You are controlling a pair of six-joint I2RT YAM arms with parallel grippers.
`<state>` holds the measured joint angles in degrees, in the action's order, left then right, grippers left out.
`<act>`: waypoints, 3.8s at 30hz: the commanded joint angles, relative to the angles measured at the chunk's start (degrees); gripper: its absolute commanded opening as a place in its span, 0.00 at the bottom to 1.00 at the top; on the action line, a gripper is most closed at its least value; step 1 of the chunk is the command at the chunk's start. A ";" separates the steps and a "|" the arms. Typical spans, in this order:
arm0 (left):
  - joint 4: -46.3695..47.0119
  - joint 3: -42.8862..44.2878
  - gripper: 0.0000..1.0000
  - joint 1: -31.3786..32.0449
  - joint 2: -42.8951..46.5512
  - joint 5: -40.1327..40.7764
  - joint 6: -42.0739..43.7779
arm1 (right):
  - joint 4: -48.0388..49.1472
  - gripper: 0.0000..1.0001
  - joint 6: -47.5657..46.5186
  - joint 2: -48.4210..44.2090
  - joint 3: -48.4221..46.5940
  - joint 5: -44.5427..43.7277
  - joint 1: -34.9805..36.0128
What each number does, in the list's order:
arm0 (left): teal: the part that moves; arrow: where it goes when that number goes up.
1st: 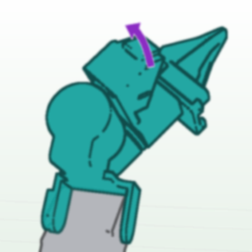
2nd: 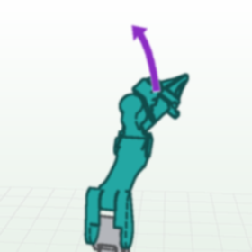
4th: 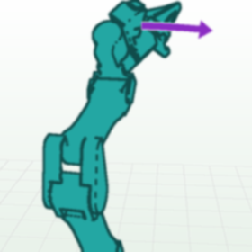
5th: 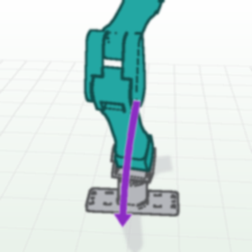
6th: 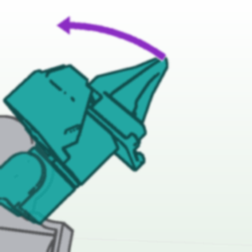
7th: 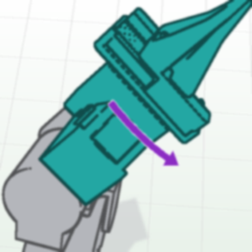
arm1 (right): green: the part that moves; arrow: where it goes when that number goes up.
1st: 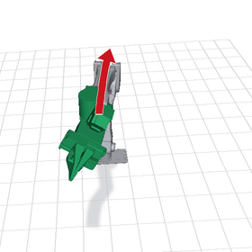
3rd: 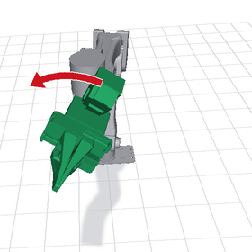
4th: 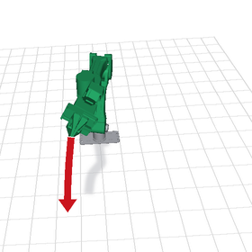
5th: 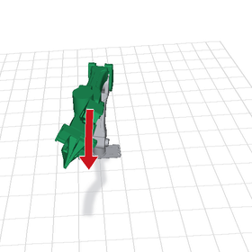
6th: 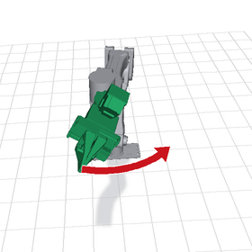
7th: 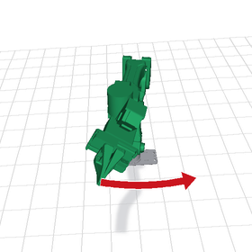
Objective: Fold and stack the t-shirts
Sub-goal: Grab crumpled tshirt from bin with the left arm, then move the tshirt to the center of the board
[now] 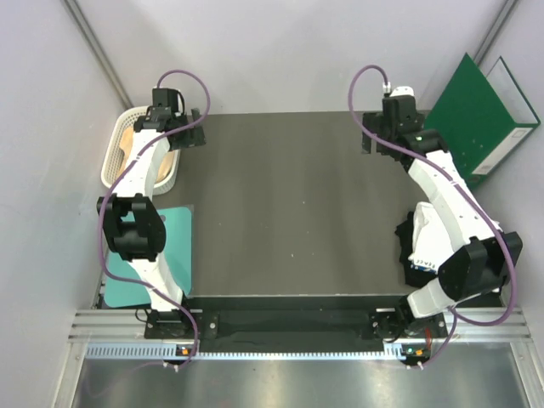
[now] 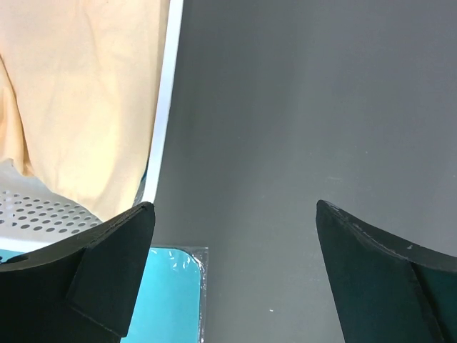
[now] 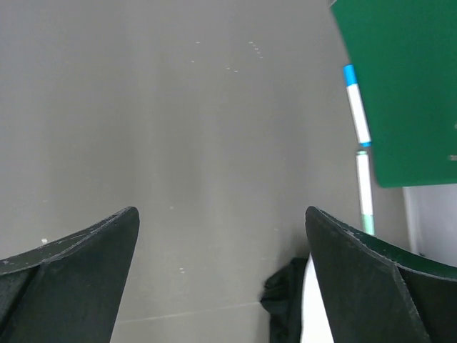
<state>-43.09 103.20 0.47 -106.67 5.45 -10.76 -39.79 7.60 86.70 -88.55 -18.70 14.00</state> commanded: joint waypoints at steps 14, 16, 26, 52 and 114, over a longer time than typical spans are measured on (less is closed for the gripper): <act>0.65 7.79 0.99 -1.60 -2.74 11.67 2.24 | -2.58 1.00 -2.41 9.89 -7.77 -13.74 3.93; -0.85 12.17 0.99 -2.92 -6.33 12.91 0.93 | -2.92 1.00 -2.50 10.94 -8.30 -13.38 3.93; -1.12 18.70 0.99 -16.63 -15.66 2.12 -9.88 | -3.28 1.00 -0.92 11.92 -6.20 -11.54 3.93; -10.35 27.41 0.00 -19.54 -29.83 8.08 -6.64 | -7.76 1.00 1.10 18.16 -14.63 -9.17 3.93; -10.43 -14.52 0.00 20.71 3.85 -1.96 -12.62 | -1.16 1.00 7.96 8.49 2.95 -3.45 -2.75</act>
<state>-44.47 88.92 21.85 -102.50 -7.84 -24.51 -42.46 15.20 97.47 -86.19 -22.72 11.07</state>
